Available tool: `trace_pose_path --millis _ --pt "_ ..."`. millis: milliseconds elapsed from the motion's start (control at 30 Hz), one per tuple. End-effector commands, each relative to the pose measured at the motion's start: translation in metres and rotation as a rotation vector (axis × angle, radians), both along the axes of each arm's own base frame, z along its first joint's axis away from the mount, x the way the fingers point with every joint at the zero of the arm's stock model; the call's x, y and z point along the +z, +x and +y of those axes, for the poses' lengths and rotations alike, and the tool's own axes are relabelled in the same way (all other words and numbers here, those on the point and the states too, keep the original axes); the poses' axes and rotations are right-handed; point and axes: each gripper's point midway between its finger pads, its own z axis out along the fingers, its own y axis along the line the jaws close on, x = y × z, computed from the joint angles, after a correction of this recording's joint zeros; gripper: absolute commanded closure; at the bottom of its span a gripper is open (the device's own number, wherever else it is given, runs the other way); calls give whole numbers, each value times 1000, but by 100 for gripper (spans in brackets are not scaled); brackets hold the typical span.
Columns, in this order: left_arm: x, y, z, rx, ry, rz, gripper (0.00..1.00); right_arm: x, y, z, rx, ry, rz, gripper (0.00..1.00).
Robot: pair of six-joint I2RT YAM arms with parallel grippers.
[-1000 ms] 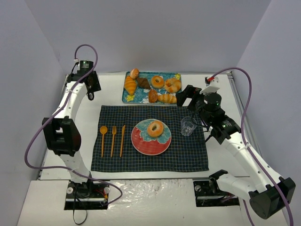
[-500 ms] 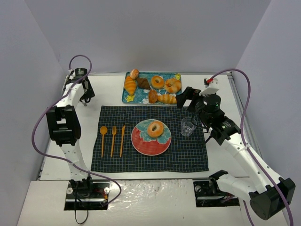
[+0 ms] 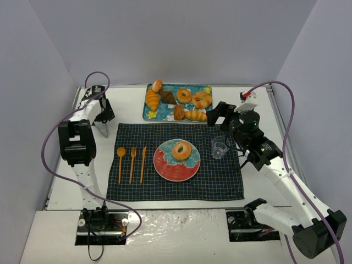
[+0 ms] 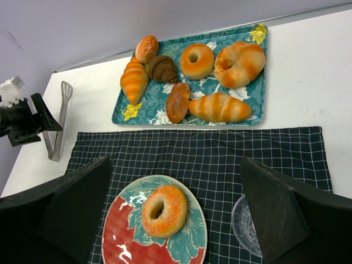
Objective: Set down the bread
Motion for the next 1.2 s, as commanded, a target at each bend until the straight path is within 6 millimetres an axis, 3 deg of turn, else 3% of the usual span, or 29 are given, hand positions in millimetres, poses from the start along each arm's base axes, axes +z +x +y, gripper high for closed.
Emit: trace_pose_path --millis 0,100,400,533,667,767,833,900,1033,1167 --pt "30 11 3 26 -10 -95 29 29 1 3 9 44 -93 0" --pt "55 17 3 18 -8 -153 29 32 0 2 8 43 -98 0" --pt "167 25 -8 -39 -16 -355 28 41 -1 1 5 48 -110 0" --pt "218 16 -36 -113 -39 -428 28 48 -1 -2 -6 47 -121 0" --pt "272 -18 -94 -272 -98 -507 28 60 -1 -4 -14 49 -147 0" --pt "286 -40 -134 -379 -139 -523 25 71 -1 -5 -17 52 -162 0" --pt "317 -85 -176 -514 -188 -592 23 82 -4 -6 -16 52 -176 0" --pt "335 -118 -207 -624 -242 -645 21 90 -6 -8 -21 50 -186 0" --pt "352 -164 -221 -705 -349 -725 16 103 -11 -15 -44 54 -216 0" --pt "354 -179 -223 -739 -362 -736 15 104 -11 -15 -45 60 -217 0"
